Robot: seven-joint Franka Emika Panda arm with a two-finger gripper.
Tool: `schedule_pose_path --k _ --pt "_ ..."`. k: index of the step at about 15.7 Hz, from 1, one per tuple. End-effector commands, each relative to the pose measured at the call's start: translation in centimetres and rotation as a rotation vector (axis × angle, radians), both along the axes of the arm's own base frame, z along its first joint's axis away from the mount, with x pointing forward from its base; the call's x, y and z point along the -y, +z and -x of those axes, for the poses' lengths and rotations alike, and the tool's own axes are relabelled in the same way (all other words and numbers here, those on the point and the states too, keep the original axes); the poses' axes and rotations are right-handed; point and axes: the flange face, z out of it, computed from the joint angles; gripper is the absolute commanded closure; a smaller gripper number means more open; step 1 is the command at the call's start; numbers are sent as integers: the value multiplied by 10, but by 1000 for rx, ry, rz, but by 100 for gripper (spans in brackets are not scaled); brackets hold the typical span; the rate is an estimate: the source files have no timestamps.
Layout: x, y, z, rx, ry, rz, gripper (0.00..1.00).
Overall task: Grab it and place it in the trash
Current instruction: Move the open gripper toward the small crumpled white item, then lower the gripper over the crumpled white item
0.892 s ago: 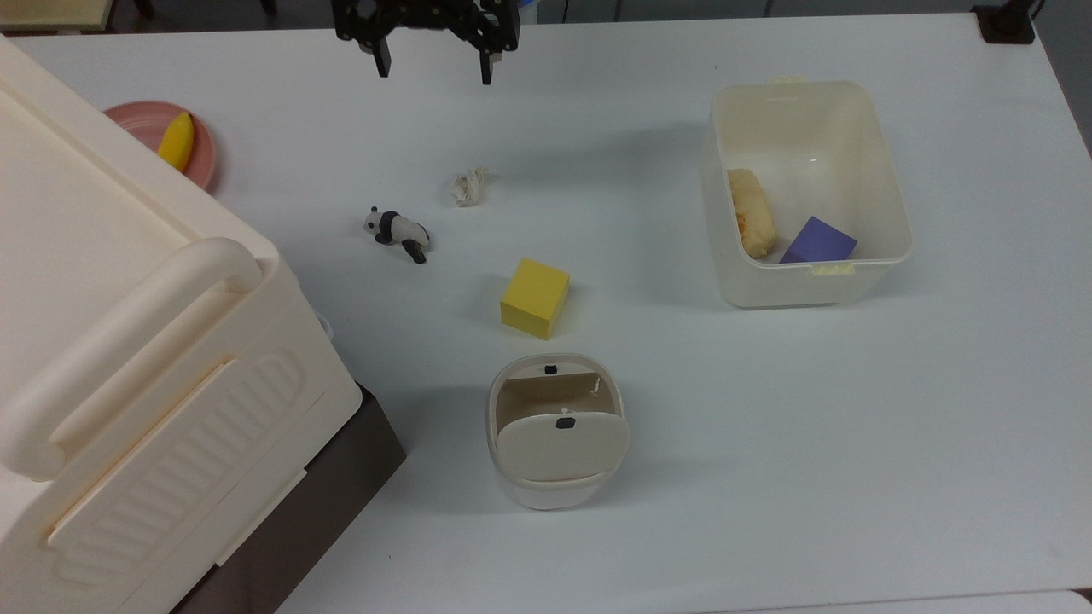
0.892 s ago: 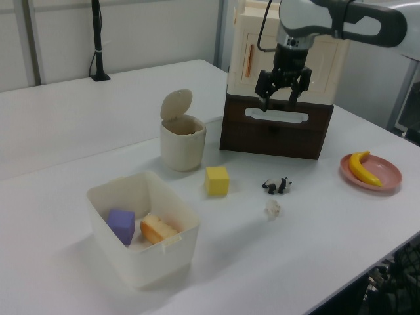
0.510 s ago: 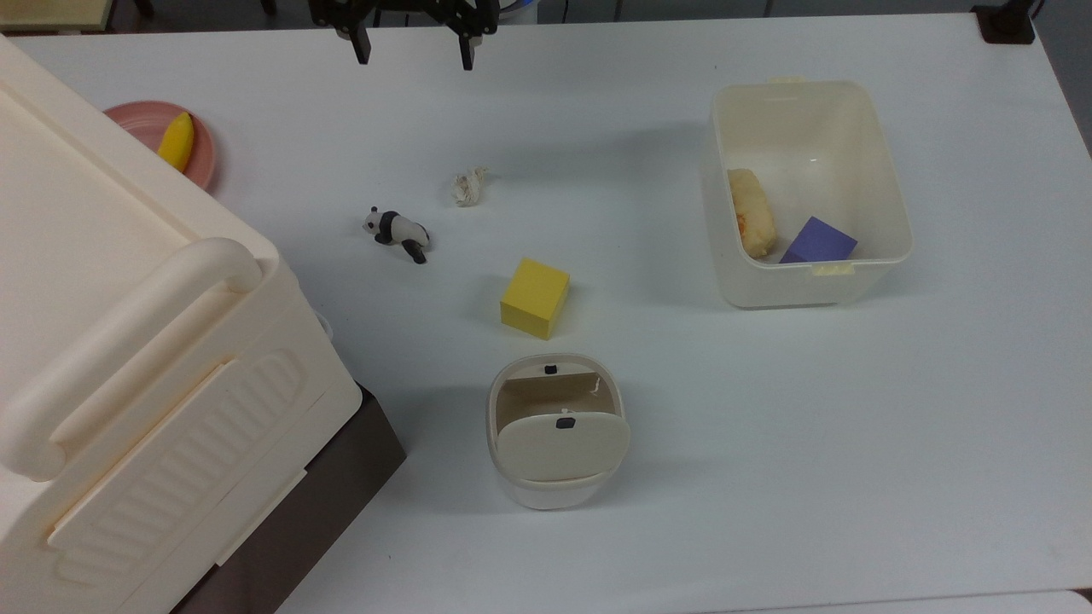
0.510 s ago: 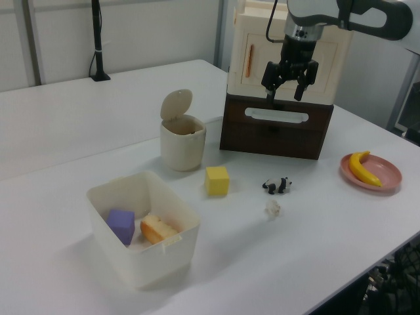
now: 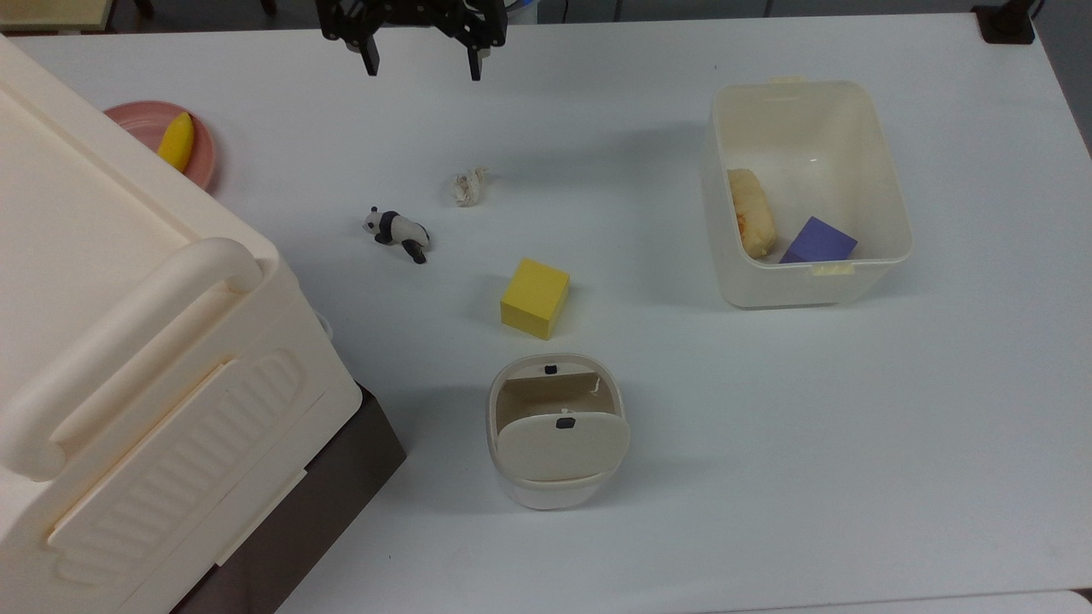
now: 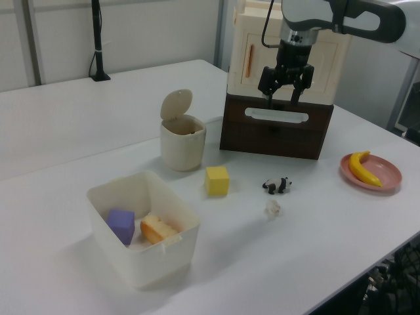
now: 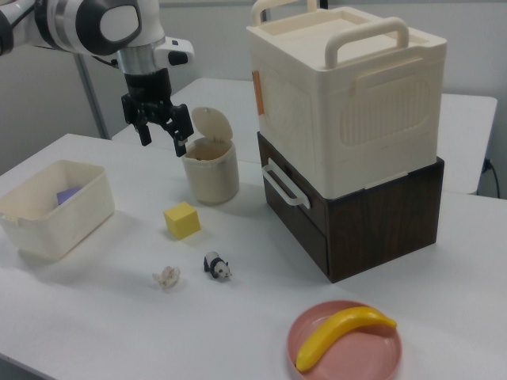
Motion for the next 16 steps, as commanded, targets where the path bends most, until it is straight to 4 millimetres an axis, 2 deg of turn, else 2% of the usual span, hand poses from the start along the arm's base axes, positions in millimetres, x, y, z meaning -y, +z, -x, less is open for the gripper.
schedule_pose_path --k 1,4,6,7,8,11,13,16 --pt "-2 0 4 -23 14 -23 0" --pt "-13 -9 9 -75 35 -25 0" --pt "-20 -33 16 -94 46 -28 0" --pt "-25 -40 21 -54 52 -28 0" --pt "-24 -53 29 -13 32 -31 0" --pt "-18 -72 46 76 -47 -39 0" --pt "-21 -92 50 65 -50 -40 0" --pt "-21 -141 62 61 -89 -40 0"
